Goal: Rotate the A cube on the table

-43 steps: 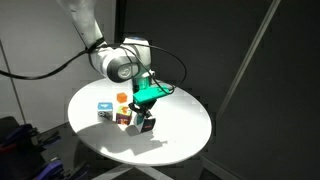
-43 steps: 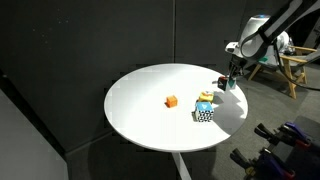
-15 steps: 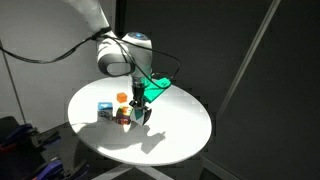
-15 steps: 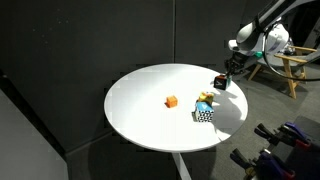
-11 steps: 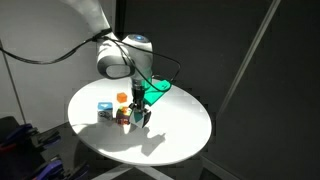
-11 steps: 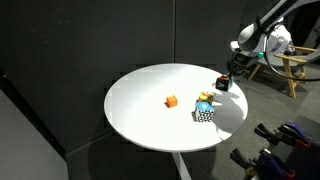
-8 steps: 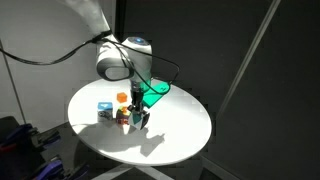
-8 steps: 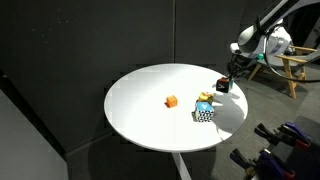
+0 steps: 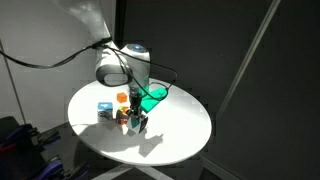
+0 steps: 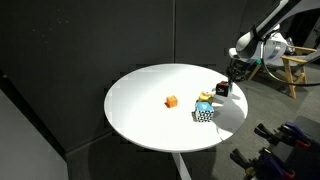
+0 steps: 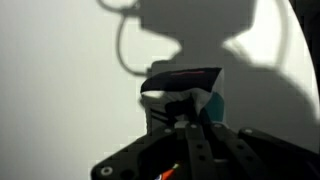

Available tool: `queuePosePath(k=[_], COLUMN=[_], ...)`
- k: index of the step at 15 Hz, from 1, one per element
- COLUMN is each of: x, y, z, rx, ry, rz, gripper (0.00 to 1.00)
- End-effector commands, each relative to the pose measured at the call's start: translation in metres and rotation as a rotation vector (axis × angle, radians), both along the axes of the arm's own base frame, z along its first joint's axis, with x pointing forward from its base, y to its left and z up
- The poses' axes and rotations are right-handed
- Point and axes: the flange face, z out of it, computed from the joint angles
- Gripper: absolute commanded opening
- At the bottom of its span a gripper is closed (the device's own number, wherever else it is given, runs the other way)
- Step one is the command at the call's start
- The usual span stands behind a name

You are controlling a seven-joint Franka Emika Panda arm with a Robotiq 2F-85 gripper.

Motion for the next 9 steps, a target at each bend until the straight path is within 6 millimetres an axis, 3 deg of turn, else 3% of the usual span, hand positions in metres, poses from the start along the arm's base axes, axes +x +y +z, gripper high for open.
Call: queuePosePath(k=[1,4,5,7,9], x=[0.001,0.001,0.001,0.001,0.001], y=[-0.004,-0.006,-0.006,-0.005,-0.005], z=[-0.007,-0.014,-0.016,-0.018,-0.018], rx=[-0.023,-0.032,-0.034,-0.033,-0.030], ry=[-0.024,-0.029,-0.031,-0.033,-0.033], rz=[0.005,0.001,0.000,0.001,0.001], gripper=[0.01,0.03,0.29,0.36,0.53])
